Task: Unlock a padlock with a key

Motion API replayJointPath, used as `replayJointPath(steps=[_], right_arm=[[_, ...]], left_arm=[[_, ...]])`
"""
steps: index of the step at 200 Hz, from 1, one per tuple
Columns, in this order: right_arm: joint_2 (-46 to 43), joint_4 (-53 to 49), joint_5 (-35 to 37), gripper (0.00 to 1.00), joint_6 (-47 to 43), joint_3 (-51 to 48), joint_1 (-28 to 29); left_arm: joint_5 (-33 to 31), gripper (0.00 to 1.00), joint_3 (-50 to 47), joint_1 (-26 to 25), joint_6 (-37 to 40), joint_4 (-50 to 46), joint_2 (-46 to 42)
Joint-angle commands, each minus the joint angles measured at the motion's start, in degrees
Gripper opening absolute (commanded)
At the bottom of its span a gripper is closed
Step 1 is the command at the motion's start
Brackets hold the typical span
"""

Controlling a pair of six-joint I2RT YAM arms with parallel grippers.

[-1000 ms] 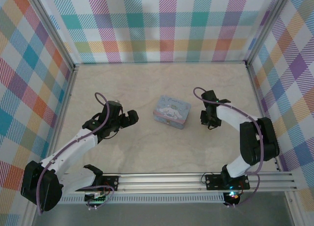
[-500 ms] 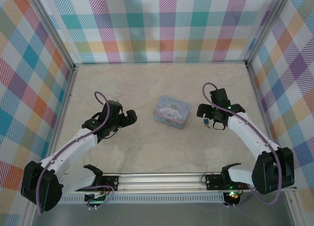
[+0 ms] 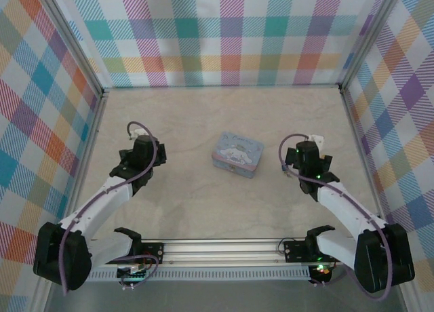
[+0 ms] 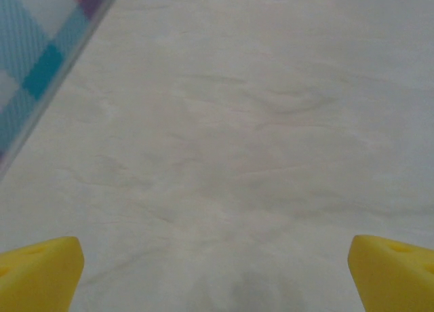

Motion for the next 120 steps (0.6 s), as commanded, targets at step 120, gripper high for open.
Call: replayJointPath(steps=[120], right_arm=[[21.9, 50.3, -17.8, 1.00, -10.0, -7.7, -10.2]], left_arm=[[9.4, 1.00, -12.5, 7.3, 10.5, 53.2, 23.1]])
